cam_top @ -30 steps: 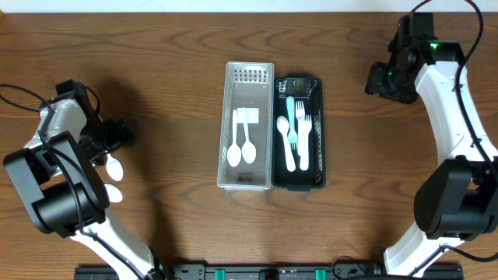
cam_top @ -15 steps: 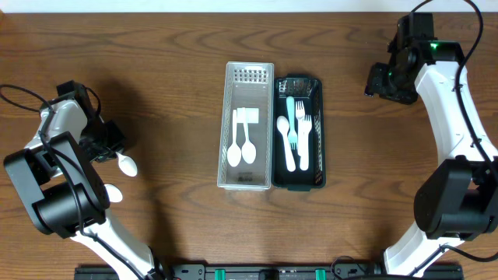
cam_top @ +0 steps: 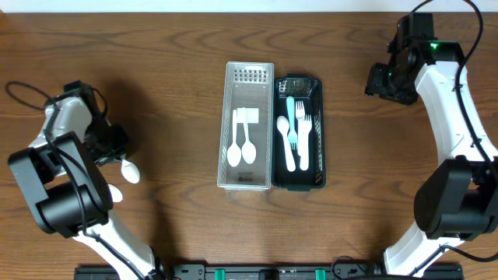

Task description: Pack container

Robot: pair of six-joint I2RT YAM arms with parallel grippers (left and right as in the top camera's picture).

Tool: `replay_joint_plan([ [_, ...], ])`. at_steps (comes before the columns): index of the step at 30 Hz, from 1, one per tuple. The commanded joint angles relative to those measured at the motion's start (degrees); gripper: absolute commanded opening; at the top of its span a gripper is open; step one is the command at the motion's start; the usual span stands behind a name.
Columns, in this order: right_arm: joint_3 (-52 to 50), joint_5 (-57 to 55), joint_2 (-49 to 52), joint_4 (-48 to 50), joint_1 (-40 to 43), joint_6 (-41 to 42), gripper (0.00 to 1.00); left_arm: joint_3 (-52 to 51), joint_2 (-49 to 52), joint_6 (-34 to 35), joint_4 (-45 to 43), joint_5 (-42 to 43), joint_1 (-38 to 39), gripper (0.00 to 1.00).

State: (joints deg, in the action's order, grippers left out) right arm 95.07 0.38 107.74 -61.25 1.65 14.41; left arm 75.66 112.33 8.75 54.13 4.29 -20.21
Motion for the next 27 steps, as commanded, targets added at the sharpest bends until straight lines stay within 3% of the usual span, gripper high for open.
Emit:
replay_joint_plan([
  [1,-0.2,-0.6,-0.5,0.1,0.2,-0.6,0.59,4.9,-8.8,-2.2,2.2,-0.2,5.9,0.06],
  [8,-0.2,-0.6,-0.5,0.5,0.2,-0.5,0.59,6.8,-22.3,-3.0,1.1,-0.3,25.3,0.06],
  [15,-0.1,-0.6,-0.5,1.4,0.2,-0.5,0.59,6.3,-21.6,-2.0,-3.1,-0.3,43.1,0.06],
  [24,-0.2,-0.6,-0.5,1.3,0.2,-0.6,0.60,6.0,-10.6,-0.1,-5.8,-0.4,47.9,0.06],
  [27,-0.2,-0.6,-0.5,1.2,0.2,-0.6,0.60,5.9,-8.2,-0.1,-6.1,-0.4,47.9,0.11],
])
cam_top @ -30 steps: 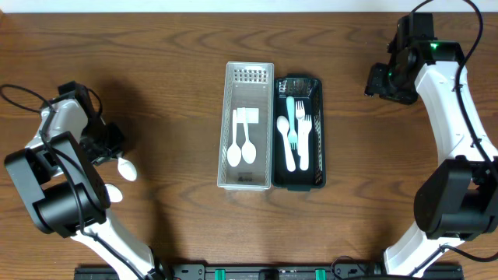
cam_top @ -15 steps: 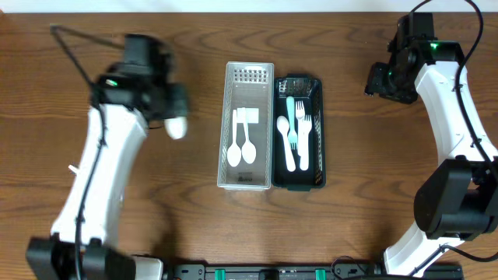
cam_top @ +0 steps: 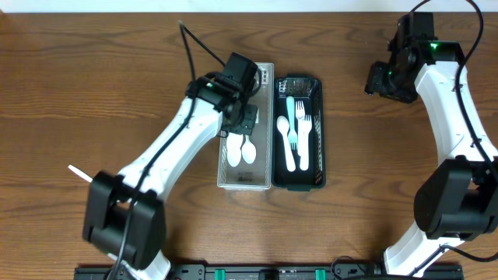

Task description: Pack container

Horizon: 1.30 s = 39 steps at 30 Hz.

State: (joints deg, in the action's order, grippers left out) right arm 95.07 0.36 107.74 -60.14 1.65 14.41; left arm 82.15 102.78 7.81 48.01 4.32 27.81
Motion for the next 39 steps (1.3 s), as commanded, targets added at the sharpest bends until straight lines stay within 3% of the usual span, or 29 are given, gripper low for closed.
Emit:
replay_joint_plan([
  [1,-0.2,-0.5,-0.5,0.1,0.2,-0.6,0.60,-0.5,1.7,0.8,0.1,-0.4,-0.1,0.11],
  [3,-0.1,-0.5,-0.5,0.1,0.2,-0.6,0.60,-0.5,1.7,0.8,-0.1,-0.4,-0.1,0.16],
  [7,-0.1,-0.6,-0.5,0.2,0.2,-0.6,0.60,0.2,0.5,0.2,-0.6,-0.5,-0.1,0.44],
  [13,-0.1,-1.4,-0.5,0.2,0.3,-0.8,0.60,1.7,-5.9,-0.2,-0.2,-7.9,-0.6,0.54],
  [16,-0.2,-1.9,-0.5,0.1,0.4,-0.9,0.61,1.7,-12.0,1.4,1.3,-12.5,-3.5,0.64],
  [22,-0.2,-1.9,-0.5,0.2,0.4,-0.8,0.61,1.6,-21.0,10.2,8.2,-13.6,-21.2,0.76],
  [28,-0.2,-1.9,-0.5,0.2,0.7,-1.3,0.62,-1.0,-21.5,20.1,12.6,-12.4,-43.3,0.89],
  [33,-0.2,-1.9,-0.5,0.1,0.7,-1.3,0.62,-6.4,-18.6,20.5,10.6,-4.6,-57.0,0.90],
  [39,-0.2,-1.8,-0.5,0.1,0.7,-1.2,0.61,-12.8,-11.8,18.8,6.8,-3.5,-63.6,0.93],
])
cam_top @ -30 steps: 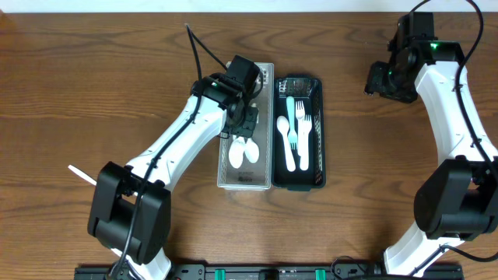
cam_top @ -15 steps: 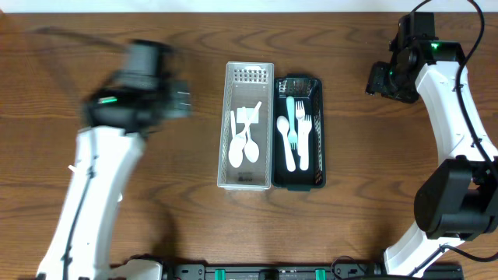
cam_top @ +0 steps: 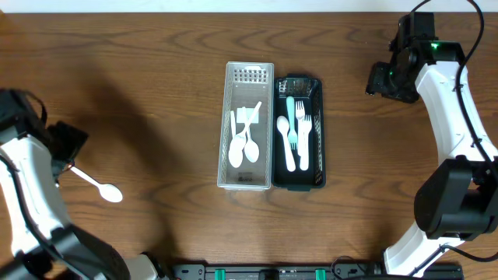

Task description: Pack container

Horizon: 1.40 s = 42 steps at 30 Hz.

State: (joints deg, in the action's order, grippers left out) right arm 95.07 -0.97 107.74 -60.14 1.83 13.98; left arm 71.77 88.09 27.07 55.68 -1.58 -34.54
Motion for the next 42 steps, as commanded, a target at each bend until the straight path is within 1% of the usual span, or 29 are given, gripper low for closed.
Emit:
replay_joint_plan([
  [1,-0.2,-0.5,-0.5,0.1,0.5,-0.8,0.61,-3.3,4.1,-0.5,-1.6,2.5,-1.4,0.94],
  [7,-0.2,-0.5,-0.5,-0.1,0.5,-0.8,0.62,-7.9,11.1,-3.3,-7.3,3.0,-1.2,0.95],
  [10,-0.1,-0.5,-0.5,-0.2,0.5,-0.8,0.61,-9.8,13.9,-6.5,-10.3,6.2,-1.4,0.95],
  [14,-0.2,-0.5,-0.5,-0.5,0.5,-0.8,0.61,-11.8,16.2,-6.8,-13.5,6.8,-1.4,0.95],
  [20,-0.2,-0.5,-0.5,-0.5,0.5,-0.8,0.62,-12.3,18.8,-9.0,-15.3,6.8,-1.3,0.95],
  [24,-0.2,-0.5,-0.5,-0.5,0.5,-0.8,0.62,-12.3,19.2,-9.0,-15.3,6.8,-1.3,0.94],
  [26,-0.2,-0.5,-0.5,-0.5,0.5,-0.8,0.61,-12.3,19.2,-9.0,-15.3,6.8,-1.3,0.86],
  [27,-0.2,-0.5,-0.5,-0.5,0.5,-0.8,0.62,-12.3,19.2,-9.0,-15.1,6.8,-1.3,0.80],
  [28,-0.2,-0.5,-0.5,-0.5,0.5,-0.8,0.61,-12.3,19.2,-9.0,-14.9,6.8,-1.3,0.71],
  [29,-0.2,-0.5,-0.5,-0.5,0.5,-0.8,0.61,-12.3,19.2,-9.0,-14.8,6.8,-1.3,0.64],
  [31,-0.1,-0.5,-0.5,-0.5,0.5,-0.8,0.61,-12.3,19.2,-9.0,-14.8,6.8,-1.3,0.52],
  [33,-0.2,-0.5,-0.5,-0.5,0.5,-0.8,0.62,-12.3,19.2,-9.0,-14.8,6.8,-1.3,0.49],
  [35,-0.2,-0.5,-0.5,-0.5,0.5,-0.8,0.61,-12.3,19.2,-9.0,-14.7,6.8,-1.3,0.39],
  [40,-0.2,-0.5,-0.5,-0.6,0.5,-0.8,0.61,-12.3,19.2,-9.0,-14.7,6.8,-1.3,0.22],
  [42,-0.1,-0.5,-0.5,-0.6,0.5,-0.8,0.61,-12.3,19.2,-9.0,-14.7,6.8,-1.3,0.19],
])
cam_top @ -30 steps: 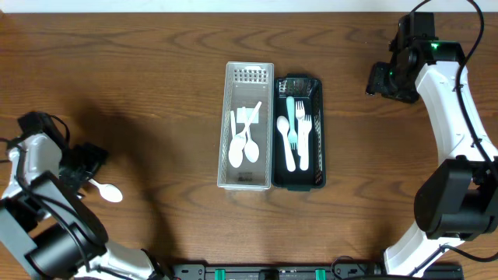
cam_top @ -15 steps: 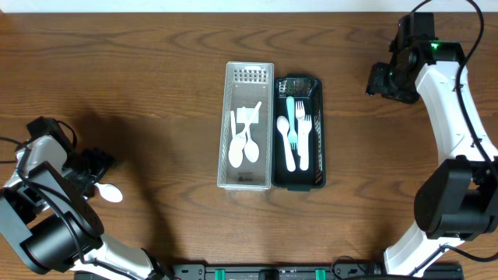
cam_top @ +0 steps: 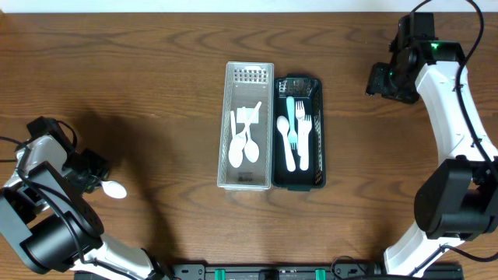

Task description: Pack container

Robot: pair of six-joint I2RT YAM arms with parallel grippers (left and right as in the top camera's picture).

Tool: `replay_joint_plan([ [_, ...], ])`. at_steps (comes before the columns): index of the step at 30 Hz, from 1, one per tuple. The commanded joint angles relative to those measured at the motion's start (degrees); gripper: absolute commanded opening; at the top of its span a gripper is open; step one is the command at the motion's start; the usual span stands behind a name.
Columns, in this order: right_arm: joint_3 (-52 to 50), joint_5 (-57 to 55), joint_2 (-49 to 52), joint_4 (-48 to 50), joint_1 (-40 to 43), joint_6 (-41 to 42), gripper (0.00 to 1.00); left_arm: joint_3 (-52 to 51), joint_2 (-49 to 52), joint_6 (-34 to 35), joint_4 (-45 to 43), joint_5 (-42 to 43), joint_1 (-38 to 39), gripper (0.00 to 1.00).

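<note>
A white slotted tray (cam_top: 223, 155) stands mid-table and holds three white spoons (cam_top: 243, 148). Beside it on the right, a black tray (cam_top: 319, 167) holds white forks (cam_top: 303, 136), a white spoon and a teal utensil. At the lower left one more white spoon (cam_top: 115, 189) lies on the wood, its bowl showing and its handle under my left gripper (cam_top: 92, 177), which is shut on it. My right gripper (cam_top: 380, 82) hangs at the far right, well away from the trays; its fingers are too dark to read.
The dark wooden table (cam_top: 156, 78) runs out to a pale wall edge at the top. A black rail (cam_top: 257, 272) lies along the front edge. Both arm bases stand near the front corners.
My left gripper was at the far left edge, clear of the lone spoon on the table. Now it sits over that spoon's handle, and the spoon has turned a little. The right arm is unchanged.
The white tray first held two spoons, with two more by my left gripper at the left. Then the left gripper was over the white tray. After that the tray held three spoons and the arm was back at the left beside the last spoon, which it now grips.
</note>
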State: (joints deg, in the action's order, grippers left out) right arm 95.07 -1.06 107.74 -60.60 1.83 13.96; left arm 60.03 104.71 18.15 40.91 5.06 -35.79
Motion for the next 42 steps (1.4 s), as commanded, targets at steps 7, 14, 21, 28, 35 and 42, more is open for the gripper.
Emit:
replay_joint_plan([
  [7,-0.2,-0.4,-0.5,-0.1,0.5,-0.7,0.61,-0.5,2.2,-0.1,0.1,0.2,0.0,0.06],
  [14,-0.2,-0.4,-0.5,0.0,0.5,-0.7,0.61,2.0,-4.6,-0.5,3.1,0.2,4.2,0.06],
  [21,-0.2,-0.4,-0.5,0.2,0.5,-0.7,0.62,7.7,-19.2,-4.9,8.5,0.8,21.1,0.06],
  [28,-0.2,-0.4,-0.5,0.8,0.5,-0.7,0.62,9.9,-27.5,-9.6,4.4,0.1,45.0,0.06],
  [35,-0.2,-0.4,-0.5,0.8,0.5,-0.7,0.62,9.9,-22.1,-9.6,-2.5,0.0,59.7,0.06],
  [42,-0.2,-0.4,-0.5,0.8,0.5,-0.7,0.62,9.9,-11.1,-9.6,-5.9,0.1,64.6,0.06],
])
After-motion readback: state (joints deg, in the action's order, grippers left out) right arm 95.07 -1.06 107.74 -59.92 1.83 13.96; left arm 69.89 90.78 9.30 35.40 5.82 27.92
